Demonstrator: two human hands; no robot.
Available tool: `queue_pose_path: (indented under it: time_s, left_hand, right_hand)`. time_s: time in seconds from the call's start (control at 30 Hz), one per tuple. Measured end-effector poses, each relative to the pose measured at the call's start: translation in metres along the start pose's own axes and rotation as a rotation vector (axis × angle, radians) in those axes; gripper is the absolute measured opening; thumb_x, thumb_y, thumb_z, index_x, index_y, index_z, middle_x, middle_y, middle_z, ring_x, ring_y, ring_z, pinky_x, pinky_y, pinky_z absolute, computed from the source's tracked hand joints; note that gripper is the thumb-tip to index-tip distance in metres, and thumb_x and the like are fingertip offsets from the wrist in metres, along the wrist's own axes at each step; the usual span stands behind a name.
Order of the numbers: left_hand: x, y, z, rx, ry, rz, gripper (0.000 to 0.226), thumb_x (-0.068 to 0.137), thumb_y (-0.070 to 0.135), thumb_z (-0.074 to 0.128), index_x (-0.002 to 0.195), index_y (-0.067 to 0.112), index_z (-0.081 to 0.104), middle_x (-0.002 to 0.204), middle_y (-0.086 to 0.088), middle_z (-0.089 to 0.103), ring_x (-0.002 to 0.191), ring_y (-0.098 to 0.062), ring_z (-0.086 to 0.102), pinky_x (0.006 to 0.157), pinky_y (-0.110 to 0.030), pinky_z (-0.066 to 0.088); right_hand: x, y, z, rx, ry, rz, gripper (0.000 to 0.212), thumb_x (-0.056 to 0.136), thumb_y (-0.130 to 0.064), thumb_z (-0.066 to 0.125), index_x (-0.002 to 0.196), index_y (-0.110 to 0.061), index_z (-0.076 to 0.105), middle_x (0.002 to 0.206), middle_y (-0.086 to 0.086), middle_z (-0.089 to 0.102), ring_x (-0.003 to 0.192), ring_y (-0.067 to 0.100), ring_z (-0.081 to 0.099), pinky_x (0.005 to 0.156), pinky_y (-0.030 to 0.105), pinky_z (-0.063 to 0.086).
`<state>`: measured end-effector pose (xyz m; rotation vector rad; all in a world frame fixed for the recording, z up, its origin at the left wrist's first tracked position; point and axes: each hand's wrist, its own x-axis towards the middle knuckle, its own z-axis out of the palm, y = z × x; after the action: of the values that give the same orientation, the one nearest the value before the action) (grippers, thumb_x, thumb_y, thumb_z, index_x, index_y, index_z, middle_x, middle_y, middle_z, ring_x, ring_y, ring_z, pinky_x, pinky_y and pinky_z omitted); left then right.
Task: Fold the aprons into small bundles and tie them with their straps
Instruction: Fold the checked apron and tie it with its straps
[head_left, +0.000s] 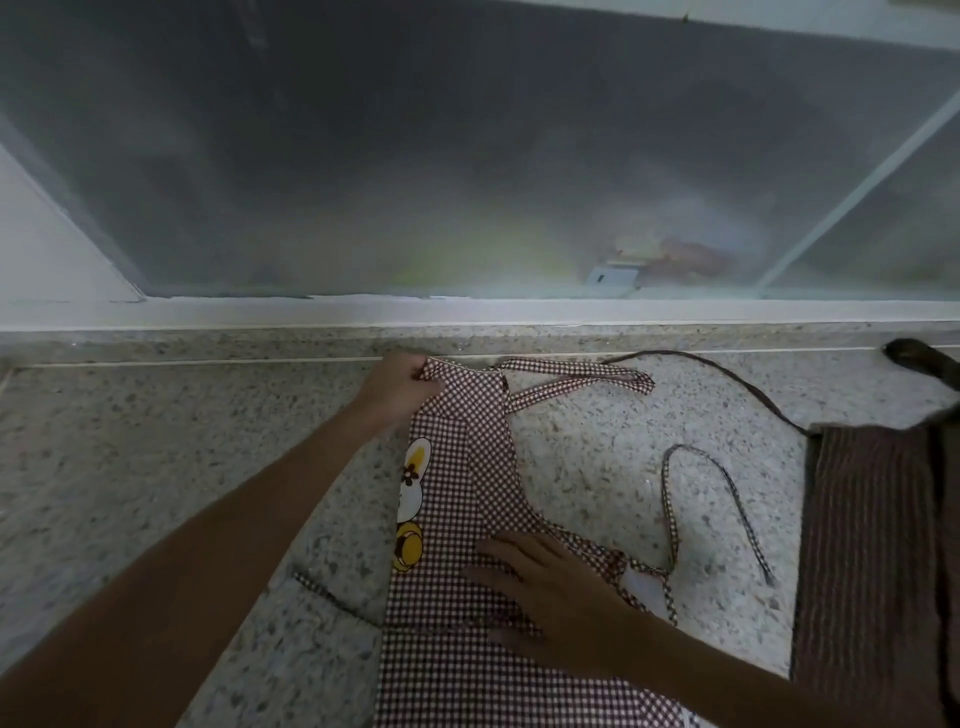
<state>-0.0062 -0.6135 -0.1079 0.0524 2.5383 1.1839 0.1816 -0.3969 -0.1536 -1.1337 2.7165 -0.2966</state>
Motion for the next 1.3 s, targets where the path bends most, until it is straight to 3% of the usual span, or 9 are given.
queue_pose_path:
  time_s: [0.2, 0.33, 0.47, 0.6, 0.9, 1.0, 1.1, 1.17, 1.3]
  left_hand:
    - [0.006, 0.023, -0.027, -0.030, 0.274, 0.116, 0.026, 0.088, 0.013, 0.061, 0.112, 0.005, 0.066, 0.110, -0.013, 0.068, 0.100, -0.027, 0.063, 0.087, -0.035, 0.050]
    - [0.005, 0.028, -0.044, -0.045, 0.322, 0.098, 0.033, 0.085, 0.020, 0.065, 0.117, 0.013, 0.064, 0.114, -0.009, 0.067, 0.104, -0.024, 0.063, 0.092, -0.040, 0.049]
    - [-0.006, 0.018, -0.051, 0.042, 0.298, 0.112, 0.030, 0.086, 0.019, 0.064, 0.114, 0.009, 0.067, 0.114, -0.010, 0.067, 0.106, -0.026, 0.062, 0.092, -0.033, 0.046]
    - [-0.013, 0.002, -0.054, 0.056, 0.264, 0.102, 0.026, 0.088, 0.019, 0.062, 0.110, 0.008, 0.069, 0.112, -0.009, 0.068, 0.104, -0.024, 0.061, 0.088, -0.028, 0.043]
    - [-0.032, -0.014, -0.059, 0.107, 0.164, 0.214, 0.020, 0.083, 0.019, 0.068, 0.099, 0.029, 0.072, 0.105, -0.001, 0.070, 0.105, -0.020, 0.057, 0.096, -0.036, 0.040]
    - [-0.041, -0.010, -0.056, 0.063, 0.104, 0.233, 0.023, 0.084, 0.012, 0.066, 0.105, 0.021, 0.071, 0.107, 0.001, 0.068, 0.099, -0.015, 0.058, 0.083, -0.027, 0.042]
    - [-0.049, -0.005, -0.048, 0.060, 0.022, 0.190, 0.029, 0.087, 0.012, 0.062, 0.117, 0.013, 0.066, 0.103, -0.002, 0.064, 0.089, -0.010, 0.051, 0.069, -0.021, 0.035]
    - [-0.054, -0.001, -0.047, 0.023, -0.015, 0.183, 0.032, 0.087, 0.012, 0.062, 0.119, 0.011, 0.063, 0.101, -0.006, 0.067, 0.083, -0.010, 0.052, 0.066, -0.020, 0.035]
    - [-0.061, 0.016, -0.051, 0.022, -0.035, 0.306, 0.029, 0.086, 0.012, 0.064, 0.115, 0.016, 0.066, 0.094, -0.002, 0.069, 0.074, -0.005, 0.056, 0.068, -0.021, 0.040]
  right_hand:
    - [0.072, 0.043, -0.025, 0.002, -0.127, 0.123, 0.060, 0.094, -0.053, 0.024, 0.149, -0.028, 0.023, 0.158, -0.001, 0.016, 0.146, 0.019, 0.009, 0.119, 0.044, 0.003]
    - [0.127, 0.043, -0.049, -0.152, -0.035, 0.152, 0.056, 0.086, -0.035, 0.058, 0.138, -0.020, 0.043, 0.149, 0.006, 0.032, 0.136, 0.026, 0.028, 0.111, 0.043, 0.025]
    - [0.139, 0.015, -0.042, -0.247, 0.082, 0.063, 0.021, 0.080, -0.021, 0.066, 0.099, -0.014, 0.070, 0.122, 0.008, 0.059, 0.109, 0.027, 0.056, 0.087, 0.039, 0.051]
    - [0.133, 0.011, -0.041, -0.163, 0.319, 0.175, 0.010, 0.075, -0.024, 0.076, 0.075, -0.019, 0.067, 0.094, -0.001, 0.062, 0.074, 0.014, 0.062, 0.052, 0.025, 0.050]
    - [-0.021, 0.099, -0.089, 0.975, 1.171, 1.335, 0.023, 0.095, -0.016, 0.054, 0.113, -0.001, 0.055, 0.093, 0.016, 0.063, 0.050, 0.004, 0.063, 0.049, 0.016, 0.052]
    - [-0.062, 0.129, -0.084, 0.876, 0.917, 1.734, 0.067, 0.083, -0.033, 0.058, 0.137, -0.001, 0.036, 0.111, 0.013, 0.051, 0.083, 0.024, 0.059, 0.080, 0.039, 0.054]
    - [-0.031, 0.087, -0.092, 0.699, 0.850, 1.509, 0.036, 0.091, -0.013, 0.054, 0.125, -0.001, 0.050, 0.107, 0.014, 0.062, 0.085, 0.023, 0.060, 0.078, 0.039, 0.051]
    - [0.015, 0.048, -0.094, 1.047, 0.668, 1.289, 0.032, 0.097, -0.021, 0.048, 0.116, 0.004, 0.058, 0.093, 0.016, 0.066, 0.074, 0.020, 0.063, 0.066, 0.029, 0.053]
    - [0.093, 0.002, -0.084, 2.019, 0.192, 1.071, 0.083, 0.091, -0.068, 0.022, 0.120, 0.003, 0.054, 0.112, 0.019, 0.065, 0.105, 0.031, 0.062, 0.086, 0.036, 0.051]
